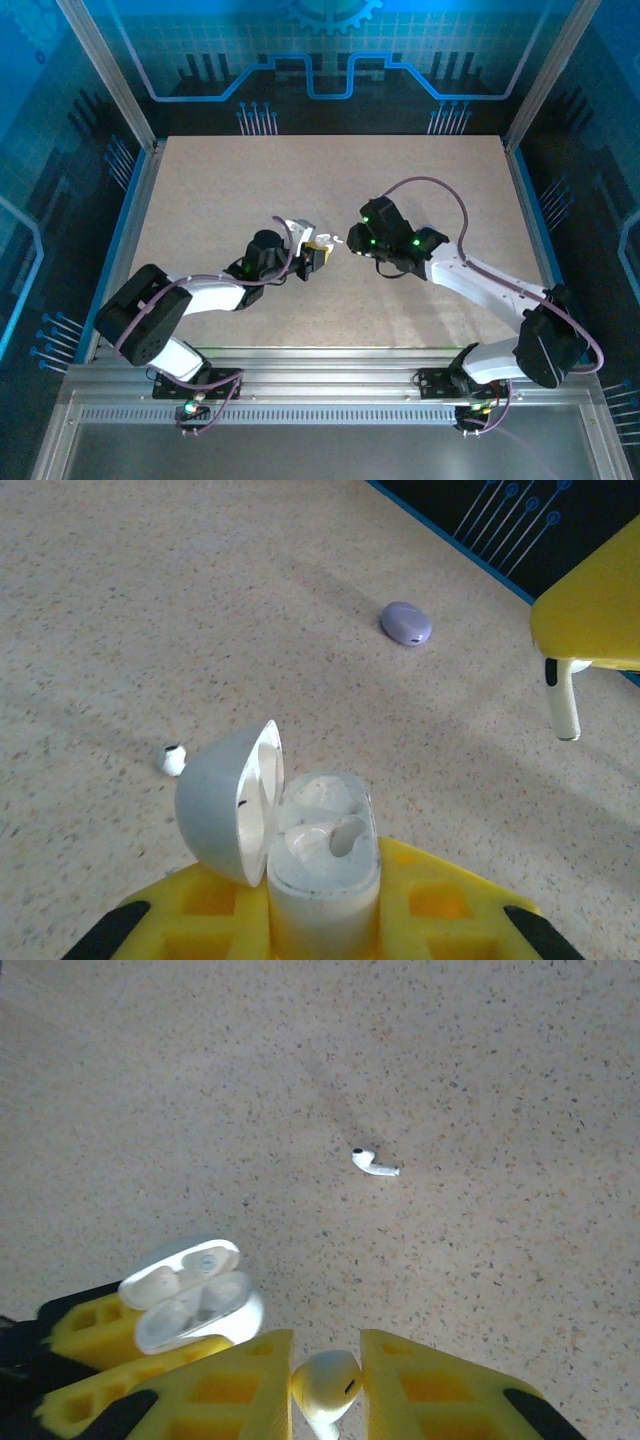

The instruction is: Insert the wireless bluetooth earbuds into the charging case

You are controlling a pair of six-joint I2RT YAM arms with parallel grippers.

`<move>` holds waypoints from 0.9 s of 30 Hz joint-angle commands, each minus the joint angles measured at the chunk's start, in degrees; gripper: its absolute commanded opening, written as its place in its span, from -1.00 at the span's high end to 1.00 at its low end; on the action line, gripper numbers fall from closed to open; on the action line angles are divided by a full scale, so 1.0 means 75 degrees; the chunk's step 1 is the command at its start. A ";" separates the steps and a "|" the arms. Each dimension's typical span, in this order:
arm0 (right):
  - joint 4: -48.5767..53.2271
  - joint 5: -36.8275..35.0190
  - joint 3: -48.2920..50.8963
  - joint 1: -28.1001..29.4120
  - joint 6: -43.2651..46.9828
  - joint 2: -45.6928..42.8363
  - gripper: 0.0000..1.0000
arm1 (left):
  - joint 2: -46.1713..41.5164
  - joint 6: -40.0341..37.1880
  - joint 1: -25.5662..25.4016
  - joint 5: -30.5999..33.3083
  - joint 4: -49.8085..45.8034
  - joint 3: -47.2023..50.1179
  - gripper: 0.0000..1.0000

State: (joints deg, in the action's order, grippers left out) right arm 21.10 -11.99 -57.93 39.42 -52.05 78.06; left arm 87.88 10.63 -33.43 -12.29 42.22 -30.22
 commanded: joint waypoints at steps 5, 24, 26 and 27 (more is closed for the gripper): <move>-0.0554 -0.0027 0.0060 -0.0176 0.0239 -0.0428 0.56 | 0.0390 0.0139 -0.0225 -0.0159 0.1000 -0.0456 0.70; -0.3573 0.0853 0.1232 -0.0223 0.1419 -0.1277 0.56 | 0.0740 -0.0170 -0.0535 -0.0819 0.2962 -0.0378 0.69; -0.3774 0.0925 0.1324 -0.0218 0.1605 -0.1375 0.56 | 0.0748 -0.0241 -0.0564 -0.0868 0.3113 -0.0348 0.69; -0.3829 0.0955 0.1343 -0.0217 0.1698 -0.1426 0.56 | 0.0763 -0.0298 -0.0574 -0.0869 0.3223 -0.0326 0.69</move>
State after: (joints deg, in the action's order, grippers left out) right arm -1.61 -6.55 -48.73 38.44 -42.89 69.25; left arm 92.79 10.55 -37.08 -16.58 60.69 -32.58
